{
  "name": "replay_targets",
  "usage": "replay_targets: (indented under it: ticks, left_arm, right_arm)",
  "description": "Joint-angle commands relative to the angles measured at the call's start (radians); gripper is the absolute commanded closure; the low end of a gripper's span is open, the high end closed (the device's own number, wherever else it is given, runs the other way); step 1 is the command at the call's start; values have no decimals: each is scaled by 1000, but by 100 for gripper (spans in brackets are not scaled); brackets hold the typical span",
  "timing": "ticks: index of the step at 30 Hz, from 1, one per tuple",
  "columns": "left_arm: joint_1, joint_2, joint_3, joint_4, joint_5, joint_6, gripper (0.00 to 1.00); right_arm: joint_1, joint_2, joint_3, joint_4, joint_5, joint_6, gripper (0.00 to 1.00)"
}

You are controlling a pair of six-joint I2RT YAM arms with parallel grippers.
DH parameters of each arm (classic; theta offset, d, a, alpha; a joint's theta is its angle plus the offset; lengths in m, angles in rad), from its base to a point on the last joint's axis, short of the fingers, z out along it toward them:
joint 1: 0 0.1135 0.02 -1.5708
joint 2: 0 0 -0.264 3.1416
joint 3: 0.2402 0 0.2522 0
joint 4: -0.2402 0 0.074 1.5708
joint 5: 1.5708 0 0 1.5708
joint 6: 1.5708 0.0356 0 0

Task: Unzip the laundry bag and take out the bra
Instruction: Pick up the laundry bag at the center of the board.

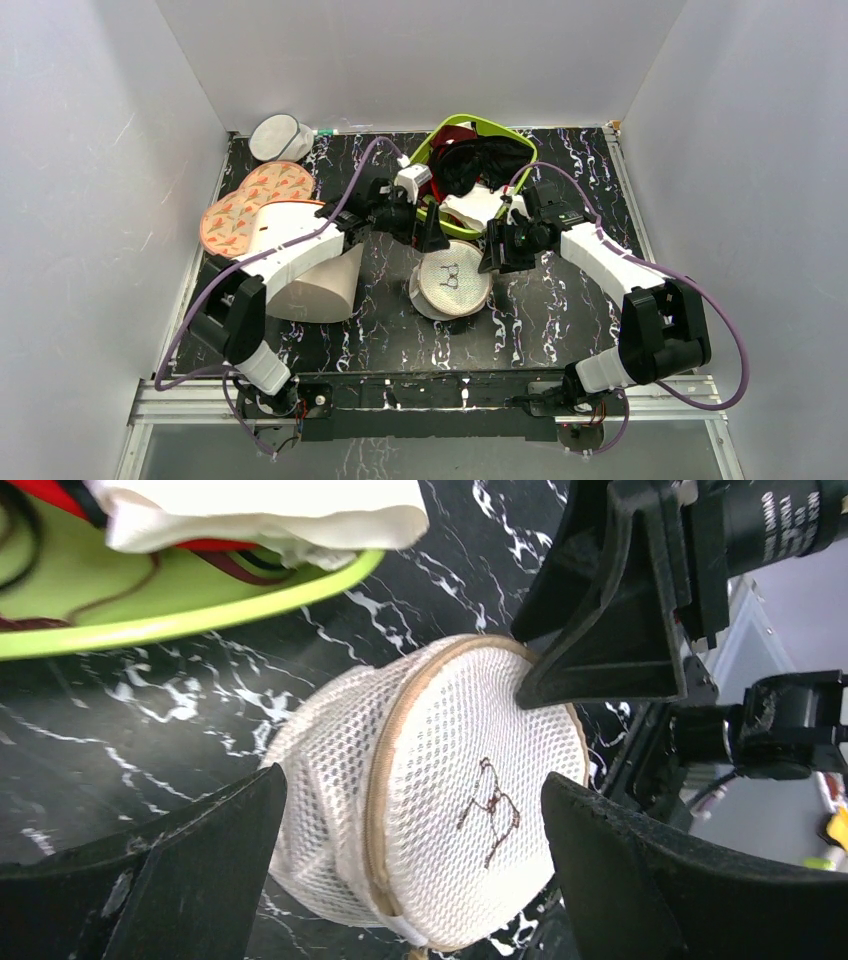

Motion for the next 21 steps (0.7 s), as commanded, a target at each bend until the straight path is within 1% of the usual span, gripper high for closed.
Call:
replay_targets:
  ticks: [1,4,6,8,11,14,16,21]
  left_arm:
    - [-21,41,64,-68,115,-22,2]
    - [-36,105,111,-142,113,-7,4]
    - [-43,148,149,-204,89,-3,18]
    - [-45,183,180,-263,58,9,26]
    - [-45,192,190,-283,12,10,34]
    - [-46,199,185,-275,28,3,38]
    - [-45,215,192,-280,44,-6,43]
    - [-45,234,191,-269,75,-42,68]
  right_arm:
    - [5,-38,51,14,1,-12,42]
    - [8,-30,56,11,-3,-12,42]
    - [8,-28,57,12,-2,-14,42]
    - [11,-29,58,13,-3,-11,42]
    - [15,-34,57,20,-9,-7,42]
    - [16,-33,66,15,-1,-7,41]
    - [17,-35,71,11,2,-10,41]
    - [19,-41,96,-15,31,-22,37]
